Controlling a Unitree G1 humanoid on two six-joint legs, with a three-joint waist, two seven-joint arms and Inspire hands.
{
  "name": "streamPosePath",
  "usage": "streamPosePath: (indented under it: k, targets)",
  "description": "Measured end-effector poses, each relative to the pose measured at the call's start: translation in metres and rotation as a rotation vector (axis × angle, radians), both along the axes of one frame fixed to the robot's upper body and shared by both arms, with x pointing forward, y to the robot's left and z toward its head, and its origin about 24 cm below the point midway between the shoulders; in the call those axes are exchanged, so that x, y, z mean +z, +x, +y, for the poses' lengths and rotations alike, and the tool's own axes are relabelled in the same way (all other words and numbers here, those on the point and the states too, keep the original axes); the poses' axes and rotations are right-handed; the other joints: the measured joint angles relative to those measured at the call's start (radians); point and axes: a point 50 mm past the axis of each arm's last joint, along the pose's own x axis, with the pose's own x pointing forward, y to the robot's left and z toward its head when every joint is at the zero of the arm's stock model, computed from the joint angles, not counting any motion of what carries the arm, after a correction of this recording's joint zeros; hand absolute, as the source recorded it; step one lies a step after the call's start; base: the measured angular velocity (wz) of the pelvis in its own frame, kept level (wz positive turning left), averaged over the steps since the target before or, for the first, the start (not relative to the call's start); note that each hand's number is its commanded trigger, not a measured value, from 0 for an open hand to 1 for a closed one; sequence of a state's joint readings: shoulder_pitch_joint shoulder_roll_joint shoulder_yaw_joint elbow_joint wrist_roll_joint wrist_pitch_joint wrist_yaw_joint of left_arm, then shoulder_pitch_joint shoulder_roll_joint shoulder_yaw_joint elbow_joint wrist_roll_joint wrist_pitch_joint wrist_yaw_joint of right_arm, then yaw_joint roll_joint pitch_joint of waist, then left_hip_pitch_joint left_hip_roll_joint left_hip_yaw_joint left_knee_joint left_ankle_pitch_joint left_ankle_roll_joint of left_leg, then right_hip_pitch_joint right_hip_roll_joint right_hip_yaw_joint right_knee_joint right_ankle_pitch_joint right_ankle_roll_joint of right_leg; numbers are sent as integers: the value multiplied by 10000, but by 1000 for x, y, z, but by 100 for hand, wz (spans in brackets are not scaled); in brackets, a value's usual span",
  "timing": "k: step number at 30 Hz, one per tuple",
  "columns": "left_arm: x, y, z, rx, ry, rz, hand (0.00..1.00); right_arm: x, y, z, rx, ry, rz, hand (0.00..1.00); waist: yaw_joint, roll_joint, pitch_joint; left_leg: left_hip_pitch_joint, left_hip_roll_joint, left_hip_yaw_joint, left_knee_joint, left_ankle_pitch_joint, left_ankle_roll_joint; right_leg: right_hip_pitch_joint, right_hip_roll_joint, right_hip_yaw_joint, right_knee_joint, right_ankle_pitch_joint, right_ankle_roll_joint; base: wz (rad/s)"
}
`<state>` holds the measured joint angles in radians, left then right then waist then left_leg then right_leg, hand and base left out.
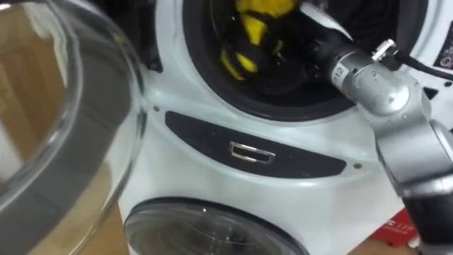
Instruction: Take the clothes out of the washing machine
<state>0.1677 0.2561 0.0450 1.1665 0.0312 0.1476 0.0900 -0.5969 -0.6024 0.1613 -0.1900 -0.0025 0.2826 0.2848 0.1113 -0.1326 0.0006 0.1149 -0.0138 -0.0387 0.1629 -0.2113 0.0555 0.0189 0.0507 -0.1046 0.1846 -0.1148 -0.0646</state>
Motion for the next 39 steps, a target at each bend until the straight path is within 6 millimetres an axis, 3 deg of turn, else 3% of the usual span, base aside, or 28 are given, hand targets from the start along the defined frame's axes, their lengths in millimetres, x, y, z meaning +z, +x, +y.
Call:
streamPosePath:
  k: [6, 8, 10, 12, 16, 23, 32, 39]
  targets:
    - [-1, 1, -3, 136, 133, -177, 0, 4, -30, 8, 587, 851, -1045, 100, -68, 77, 18, -74, 11, 113, -98, -71, -21, -184, 72, 367, 37, 1, -4, -9]
    - [-2, -4, -6, 322, 131, -122, 0, 5, -43, 6, 686, 1319, -1336, 100, -106, 112, -10, -91, -3, 124, -97, -75, -17, -185, 81, 451, 30, 7, -13, -7]
    - [-3, -18, -9, 463, 72, 190, 0, 4, -57, 7, 1019, 2231, -1572, 100, -287, 166, -104, -26, 6, 129, -130, -84, -16, -119, 91, 452, 31, 7, -13, 0]
    - [-4, -24, -11, 517, 35, 323, 0, 3, -63, 8, 1321, 2803, -1557, 100, -443, 175, -98, 8, 11, 138, -120, -86, -20, -73, 97, 459, 28, 7, -14, 0]
    - [-5, -33, -16, 597, -58, 483, 0, 3, -68, 9, 1782, 3326, -1378, 100, -759, 176, -91, -14, -1, 134, -24, -104, -39, -43, 93, 481, 26, 7, -15, 0]
    - [-5, -34, -17, 726, -105, 362, 0, 10, -78, 3, 1794, 3608, -1898, 100, -847, 175, -91, -18, 12, 134, 0, -129, -50, -48, 179, 528, 9, 0, -31, 0]
    - [-4, -36, -15, 1233, -94, -12, 0, -8, -87, -5, 1525, 3796, -1286, 100, -924, 144, -110, -25, 28, 263, -115, -132, -49, -130, 202, 515, 27, 0, -32, -2]
    - [-3, -47, -16, 1724, -59, -91, 0, -4, -100, -25, 1251, 4407, -1705, 100, -1084, 201, -105, 22, 77, 529, -106, -185, -17, -153, 228, 788, 33, 15, -49, -9]
